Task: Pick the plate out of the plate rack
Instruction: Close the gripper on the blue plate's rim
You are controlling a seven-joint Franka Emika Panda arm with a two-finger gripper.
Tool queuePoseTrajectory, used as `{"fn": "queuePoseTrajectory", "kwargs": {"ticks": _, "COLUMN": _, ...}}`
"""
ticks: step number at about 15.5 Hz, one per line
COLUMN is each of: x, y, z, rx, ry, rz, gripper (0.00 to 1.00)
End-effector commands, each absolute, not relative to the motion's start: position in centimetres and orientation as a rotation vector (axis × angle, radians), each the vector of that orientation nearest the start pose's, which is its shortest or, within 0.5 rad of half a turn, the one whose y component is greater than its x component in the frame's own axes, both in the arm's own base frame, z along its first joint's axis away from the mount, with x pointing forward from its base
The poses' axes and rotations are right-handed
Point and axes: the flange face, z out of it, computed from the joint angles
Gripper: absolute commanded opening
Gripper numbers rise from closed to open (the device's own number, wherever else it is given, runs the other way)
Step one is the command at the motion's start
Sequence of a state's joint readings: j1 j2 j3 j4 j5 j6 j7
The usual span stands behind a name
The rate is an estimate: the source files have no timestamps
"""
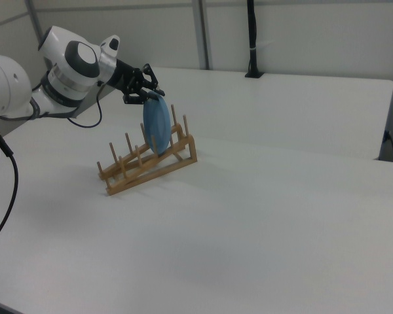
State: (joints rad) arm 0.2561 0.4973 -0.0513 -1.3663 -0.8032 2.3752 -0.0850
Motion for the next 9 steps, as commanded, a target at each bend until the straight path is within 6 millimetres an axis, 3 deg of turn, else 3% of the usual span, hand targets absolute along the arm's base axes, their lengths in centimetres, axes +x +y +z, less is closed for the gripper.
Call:
{"fn": "queuePoseTrajectory", "kwargs": {"ticks": 1, "x": 72.5, "y": 15.5, "z": 49.7, "rx": 2.200, "ry": 0.860, "rz": 0.660, "gripper": 0.15}}
{"fn": "queuePoseTrajectory", "kwargs": {"ticks": 5, "x": 72.4, "y": 15.4, "z": 50.0, "rx": 2.201, "ry": 0.854, "rz": 0.657, "gripper": 0.06}}
{"fn": "queuePoseTrajectory", "kwargs": {"ticks": 9, "x": 72.2, "y": 15.2, "z": 50.9, "rx": 2.209, "ry": 0.822, "rz": 0.676, "gripper": 0.05}}
